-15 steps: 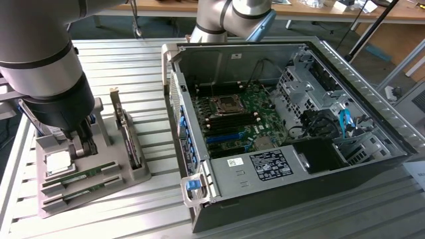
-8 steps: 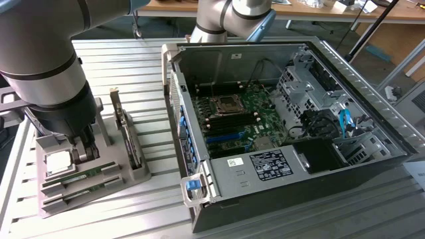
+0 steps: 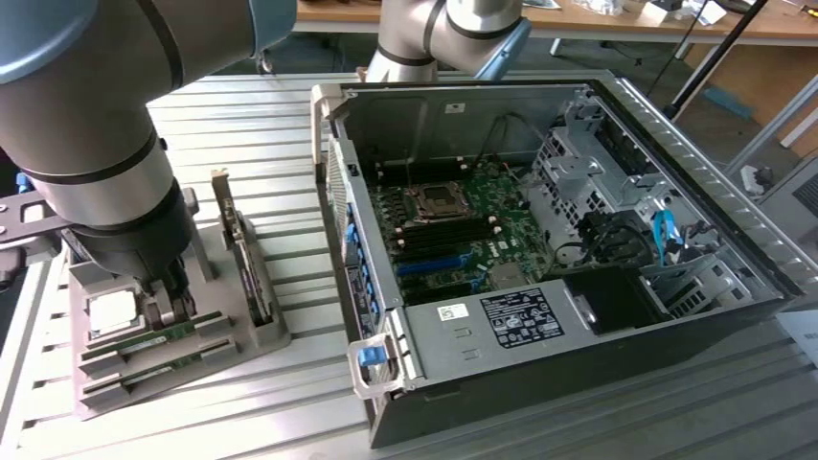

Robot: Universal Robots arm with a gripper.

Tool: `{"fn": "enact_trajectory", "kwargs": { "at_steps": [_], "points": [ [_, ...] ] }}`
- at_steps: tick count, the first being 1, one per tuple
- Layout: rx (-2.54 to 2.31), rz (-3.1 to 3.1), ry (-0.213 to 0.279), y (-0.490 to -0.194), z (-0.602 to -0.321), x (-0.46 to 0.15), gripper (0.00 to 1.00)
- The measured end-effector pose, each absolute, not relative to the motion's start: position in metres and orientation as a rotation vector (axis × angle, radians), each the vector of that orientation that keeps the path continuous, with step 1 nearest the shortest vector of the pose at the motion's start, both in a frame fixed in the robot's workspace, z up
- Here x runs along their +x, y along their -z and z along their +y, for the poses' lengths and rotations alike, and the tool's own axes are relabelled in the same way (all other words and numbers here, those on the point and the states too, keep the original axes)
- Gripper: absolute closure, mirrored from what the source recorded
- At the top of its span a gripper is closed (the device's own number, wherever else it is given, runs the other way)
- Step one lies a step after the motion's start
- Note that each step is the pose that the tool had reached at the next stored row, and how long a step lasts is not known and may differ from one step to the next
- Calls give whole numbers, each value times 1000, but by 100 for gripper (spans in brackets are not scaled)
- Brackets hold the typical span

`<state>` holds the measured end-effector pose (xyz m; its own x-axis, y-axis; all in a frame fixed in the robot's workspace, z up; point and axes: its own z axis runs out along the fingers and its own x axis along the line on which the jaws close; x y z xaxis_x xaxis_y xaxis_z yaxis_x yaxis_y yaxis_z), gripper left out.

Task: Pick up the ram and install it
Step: 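Pick up the ram and move it above insertion slot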

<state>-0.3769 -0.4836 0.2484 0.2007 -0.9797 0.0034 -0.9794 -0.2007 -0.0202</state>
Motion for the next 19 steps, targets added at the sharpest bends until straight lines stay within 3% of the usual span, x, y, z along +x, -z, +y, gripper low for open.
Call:
{"fn": "enact_trajectory", "kwargs": {
  "at_steps": [19],
  "points": [
    [-2424, 1977, 24, -227, -520, -377, 89]
  ]
}}
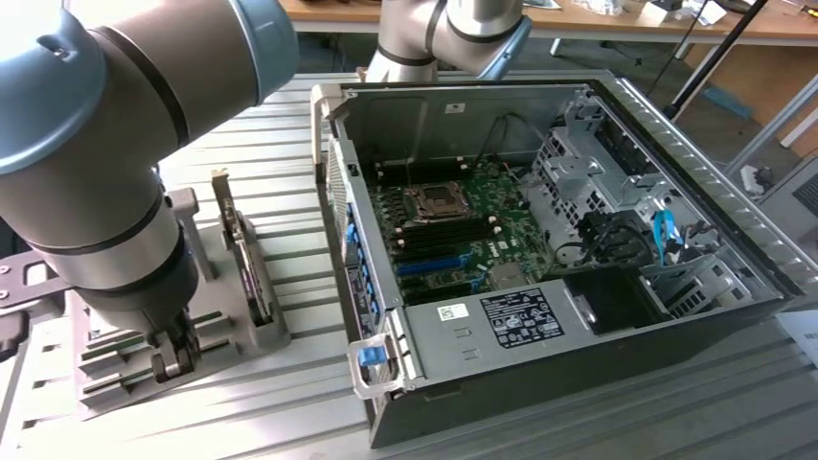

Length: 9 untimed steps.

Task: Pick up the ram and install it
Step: 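Pick up the ram and move it above insertion slot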

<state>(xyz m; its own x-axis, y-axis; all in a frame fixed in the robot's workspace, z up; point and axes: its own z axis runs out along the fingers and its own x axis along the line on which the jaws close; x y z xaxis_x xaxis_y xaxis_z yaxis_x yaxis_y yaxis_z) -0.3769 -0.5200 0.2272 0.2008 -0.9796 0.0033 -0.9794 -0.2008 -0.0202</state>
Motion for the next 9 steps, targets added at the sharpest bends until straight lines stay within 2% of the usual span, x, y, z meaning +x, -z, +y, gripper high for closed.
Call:
{"fn": "enact_trajectory", "kwargs": {
  "at_steps": [9],
  "points": [
    [-2424, 1977, 24, -226, -520, -377, 89]
  ]
}}
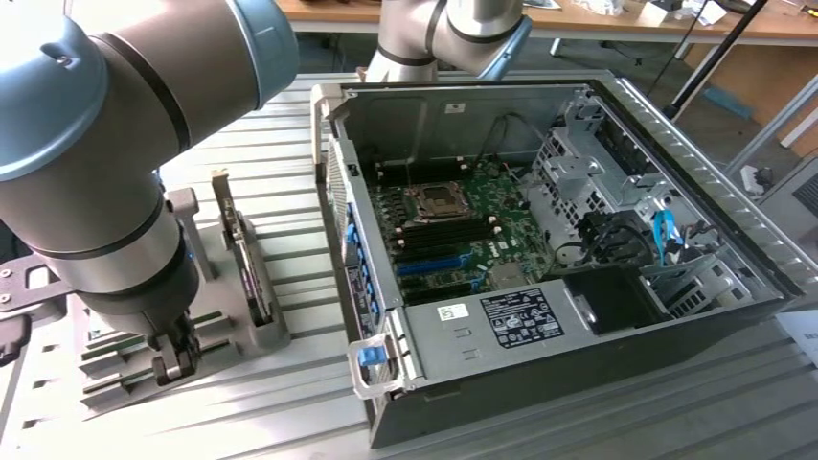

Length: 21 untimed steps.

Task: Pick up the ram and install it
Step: 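Pick up the ram and move it above insertion slot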

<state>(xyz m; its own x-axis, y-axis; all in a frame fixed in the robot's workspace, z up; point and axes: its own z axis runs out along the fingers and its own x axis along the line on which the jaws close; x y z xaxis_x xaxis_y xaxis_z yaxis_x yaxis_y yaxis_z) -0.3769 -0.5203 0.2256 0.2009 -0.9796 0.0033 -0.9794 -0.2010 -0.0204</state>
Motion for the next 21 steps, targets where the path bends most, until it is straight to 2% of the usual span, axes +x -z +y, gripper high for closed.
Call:
{"fn": "enact_trajectory", "kwargs": {
  "at_steps": [1, 2, 3, 4, 21],
  "points": [
    [-2424, 1977, 24, -226, -520, -377, 89],
    [-2424, 1977, 24, -226, -520, -377, 83],
    [-2424, 1977, 24, -226, -520, -377, 83],
    [-2424, 1977, 24, -226, -520, -377, 76],
    [-2424, 1977, 25, -218, -519, -404, 76]
  ]
}}
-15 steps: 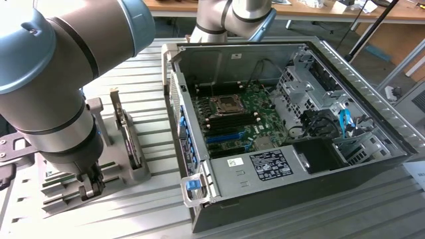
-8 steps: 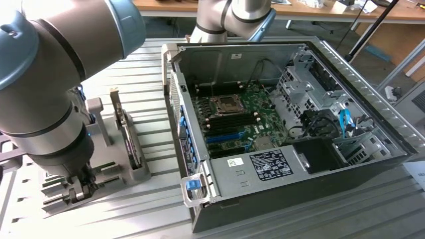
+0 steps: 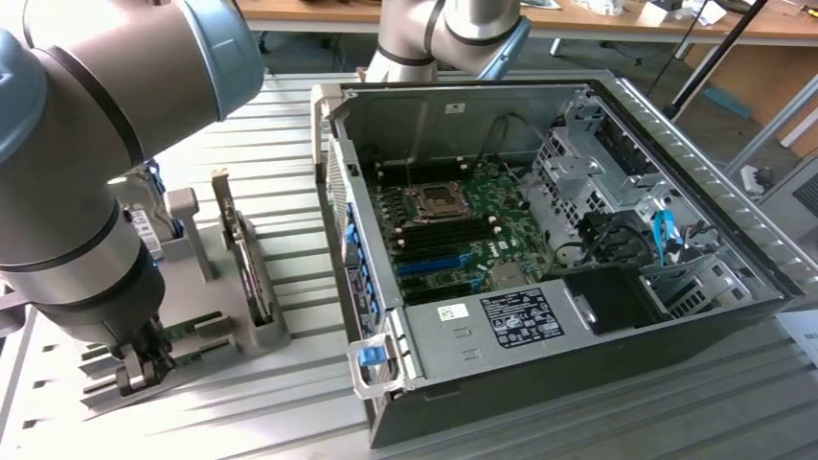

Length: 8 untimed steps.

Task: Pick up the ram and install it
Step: 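Pick up the ram and move it above insertion slot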

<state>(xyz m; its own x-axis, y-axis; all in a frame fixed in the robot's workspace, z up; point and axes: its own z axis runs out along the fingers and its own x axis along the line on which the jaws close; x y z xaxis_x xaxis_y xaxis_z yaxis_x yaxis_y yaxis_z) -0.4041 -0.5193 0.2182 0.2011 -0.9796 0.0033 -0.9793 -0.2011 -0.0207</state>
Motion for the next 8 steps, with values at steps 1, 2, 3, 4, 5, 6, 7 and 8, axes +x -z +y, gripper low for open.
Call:
{"fn": "enact_trajectory", "kwargs": {
  "at_steps": [1, 2, 3, 4, 5, 6, 7, 8],
  "points": [
    [-2424, 1977, 24, -217, -519, -404, 76],
    [-2424, 1977, 24, -216, -519, -405, 76],
    [-2424, 1977, 24, -215, -519, -405, 76],
    [-2424, 1977, 24, -214, -519, -405, 76],
    [-2424, 1977, 24, -213, -519, -405, 76],
    [-2424, 1977, 24, -212, -519, -405, 76],
    [-2424, 1977, 24, -211, -519, -406, 76],
    [-2424, 1977, 24, -210, -519, -406, 76]
  ]
}}
